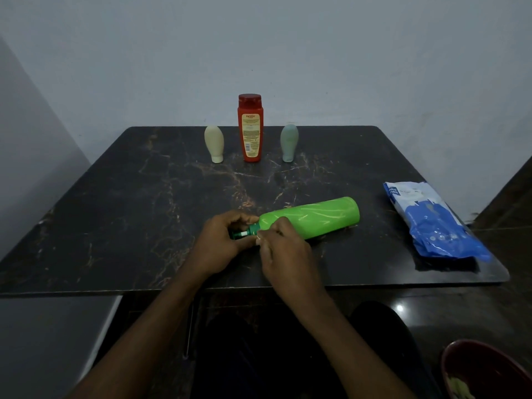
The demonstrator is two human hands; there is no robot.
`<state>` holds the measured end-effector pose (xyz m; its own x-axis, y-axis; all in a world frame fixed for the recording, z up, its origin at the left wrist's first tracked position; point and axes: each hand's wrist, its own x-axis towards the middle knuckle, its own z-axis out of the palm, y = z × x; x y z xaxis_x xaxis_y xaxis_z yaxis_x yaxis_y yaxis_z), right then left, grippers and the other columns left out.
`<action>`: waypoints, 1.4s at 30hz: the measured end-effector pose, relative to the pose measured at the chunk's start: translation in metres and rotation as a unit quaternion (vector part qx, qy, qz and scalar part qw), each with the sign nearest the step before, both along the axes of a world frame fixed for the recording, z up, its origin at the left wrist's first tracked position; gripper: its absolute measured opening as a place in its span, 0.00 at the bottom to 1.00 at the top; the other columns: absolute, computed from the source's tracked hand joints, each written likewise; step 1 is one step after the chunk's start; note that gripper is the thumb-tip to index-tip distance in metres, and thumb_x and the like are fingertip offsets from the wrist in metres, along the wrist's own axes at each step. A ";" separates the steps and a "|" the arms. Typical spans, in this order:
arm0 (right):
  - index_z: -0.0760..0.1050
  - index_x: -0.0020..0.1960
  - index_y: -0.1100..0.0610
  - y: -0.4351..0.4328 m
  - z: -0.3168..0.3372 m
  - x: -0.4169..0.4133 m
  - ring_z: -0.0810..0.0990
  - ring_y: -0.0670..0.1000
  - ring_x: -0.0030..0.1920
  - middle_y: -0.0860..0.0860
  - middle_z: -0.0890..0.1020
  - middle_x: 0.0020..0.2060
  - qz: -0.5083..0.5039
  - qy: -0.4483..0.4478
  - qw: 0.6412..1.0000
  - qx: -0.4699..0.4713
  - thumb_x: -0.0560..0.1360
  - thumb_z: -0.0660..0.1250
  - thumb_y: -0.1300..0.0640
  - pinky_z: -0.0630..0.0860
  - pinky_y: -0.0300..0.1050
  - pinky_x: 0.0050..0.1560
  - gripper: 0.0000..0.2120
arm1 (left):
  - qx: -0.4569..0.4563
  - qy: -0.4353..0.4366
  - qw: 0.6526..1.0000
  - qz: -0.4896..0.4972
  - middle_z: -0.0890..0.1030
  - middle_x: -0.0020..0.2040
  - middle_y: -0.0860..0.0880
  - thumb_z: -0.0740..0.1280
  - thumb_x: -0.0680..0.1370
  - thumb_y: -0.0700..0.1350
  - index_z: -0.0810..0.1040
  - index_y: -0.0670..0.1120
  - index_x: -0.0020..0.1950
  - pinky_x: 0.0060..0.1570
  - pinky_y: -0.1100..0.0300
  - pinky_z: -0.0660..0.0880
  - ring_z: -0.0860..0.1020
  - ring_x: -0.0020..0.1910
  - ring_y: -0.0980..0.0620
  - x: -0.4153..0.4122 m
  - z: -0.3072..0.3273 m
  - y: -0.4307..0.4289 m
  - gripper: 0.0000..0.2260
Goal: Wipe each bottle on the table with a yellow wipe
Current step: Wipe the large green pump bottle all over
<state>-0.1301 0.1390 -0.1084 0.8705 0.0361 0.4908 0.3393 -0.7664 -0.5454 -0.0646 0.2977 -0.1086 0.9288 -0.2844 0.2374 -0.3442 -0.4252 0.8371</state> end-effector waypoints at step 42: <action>0.82 0.51 0.63 -0.118 -0.010 0.019 0.77 0.52 0.42 0.57 0.78 0.44 -0.176 -0.056 0.981 0.064 0.77 0.68 0.65 0.72 0.43 0.45 0.05 | 0.036 -0.033 0.999 -0.006 0.85 0.50 0.54 0.81 0.69 0.42 0.84 0.48 0.55 0.51 0.66 0.78 0.83 0.50 0.58 0.004 -0.005 0.004 0.16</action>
<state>-0.1110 0.0213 -0.1185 0.7582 -0.3242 0.5657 0.1301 -0.7750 -0.6185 -0.0608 0.3020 -0.1136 0.9084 -0.3143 0.2758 -0.4026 -0.4794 0.7798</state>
